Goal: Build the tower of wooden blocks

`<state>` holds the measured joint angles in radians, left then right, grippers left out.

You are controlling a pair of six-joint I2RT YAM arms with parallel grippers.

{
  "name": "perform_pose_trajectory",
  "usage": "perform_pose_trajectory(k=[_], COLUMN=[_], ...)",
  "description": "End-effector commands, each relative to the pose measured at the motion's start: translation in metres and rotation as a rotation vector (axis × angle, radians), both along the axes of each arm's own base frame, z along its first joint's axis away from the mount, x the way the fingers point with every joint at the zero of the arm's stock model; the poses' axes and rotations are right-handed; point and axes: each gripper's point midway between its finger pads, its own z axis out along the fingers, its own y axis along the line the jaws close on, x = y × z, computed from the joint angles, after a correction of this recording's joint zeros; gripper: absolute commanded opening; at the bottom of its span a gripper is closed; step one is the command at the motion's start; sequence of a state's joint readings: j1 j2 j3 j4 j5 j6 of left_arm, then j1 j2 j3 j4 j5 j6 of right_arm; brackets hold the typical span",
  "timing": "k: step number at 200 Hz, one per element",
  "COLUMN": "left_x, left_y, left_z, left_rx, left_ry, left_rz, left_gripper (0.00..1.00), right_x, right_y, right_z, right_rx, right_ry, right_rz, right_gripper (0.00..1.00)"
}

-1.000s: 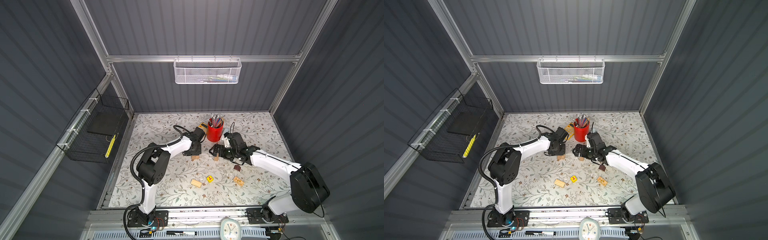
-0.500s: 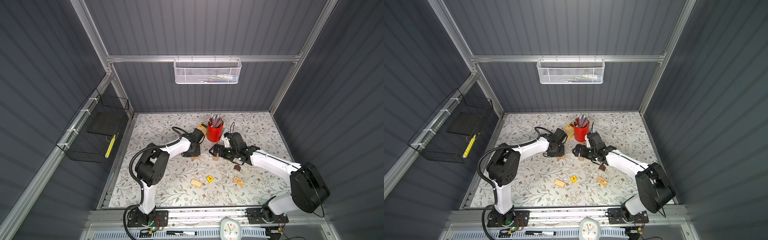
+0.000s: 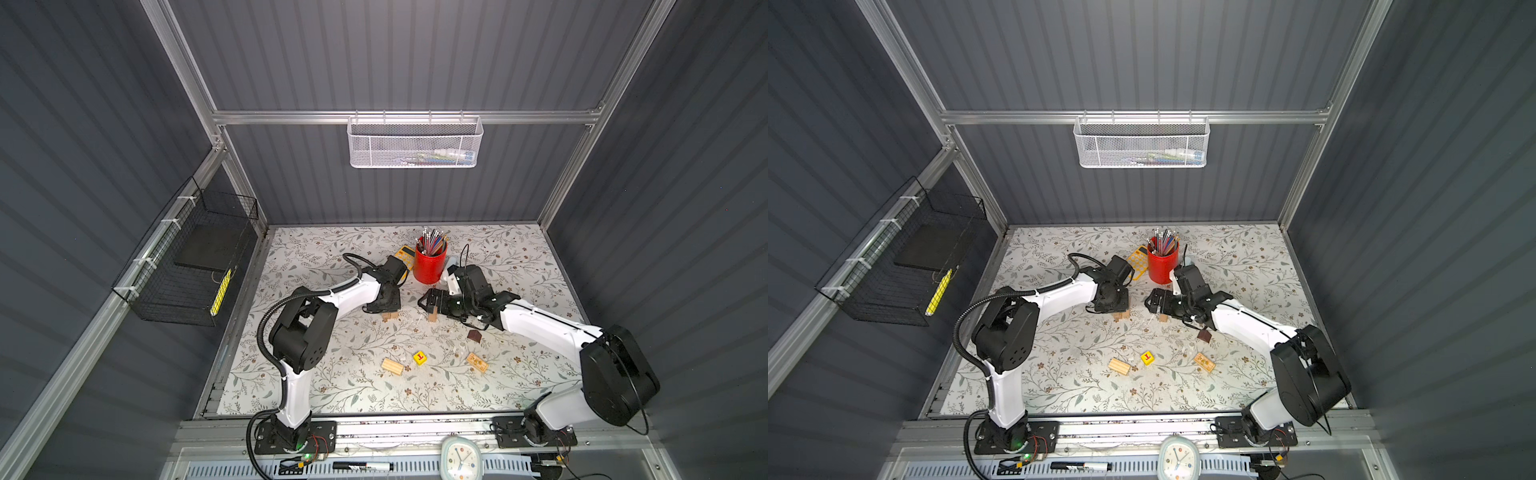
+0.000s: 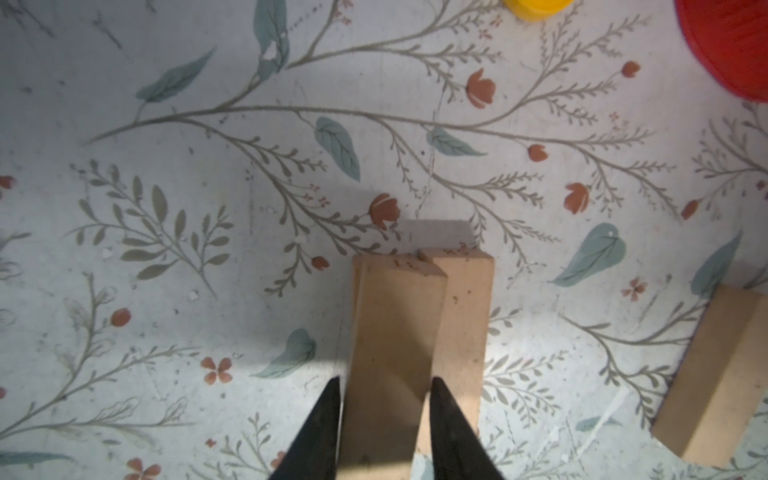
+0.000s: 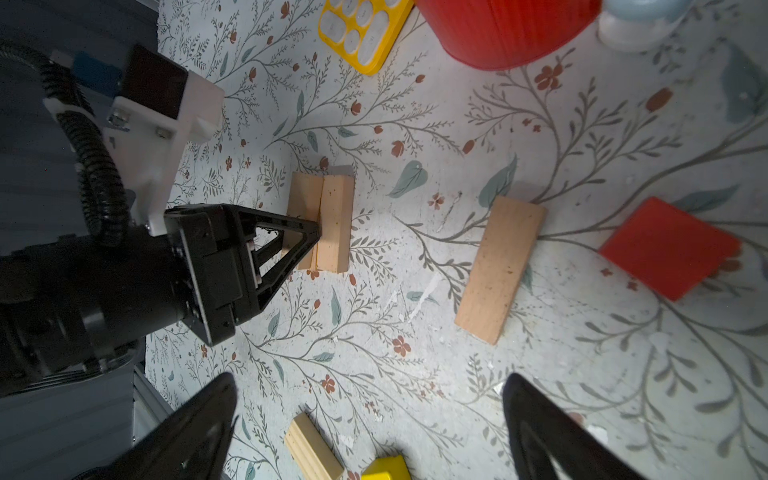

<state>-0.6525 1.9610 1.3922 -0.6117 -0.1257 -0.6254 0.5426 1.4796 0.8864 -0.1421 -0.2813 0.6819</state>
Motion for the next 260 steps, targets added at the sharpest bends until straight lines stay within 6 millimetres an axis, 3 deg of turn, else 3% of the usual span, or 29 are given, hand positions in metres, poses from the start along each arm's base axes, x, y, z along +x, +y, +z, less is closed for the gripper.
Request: perform_pose_trajectory(k=[1, 260], left_x=[0.001, -0.01], left_y=[0.001, -0.001], left_z=[0.02, 0.008], left_rx=[-0.036, -0.051], left_ry=[-0.023, 0.046], left_rz=[0.02, 0.041], left_gripper=[0.38, 0.48], right_x=[-0.001, -0.003], right_y=[-0.002, -0.001], right_z=[0.004, 0.001], right_rx=[0.012, 0.017], right_ry=[-0.004, 0.006], right_rz=[-0.007, -0.01], right_gripper=[0.99, 0.99])
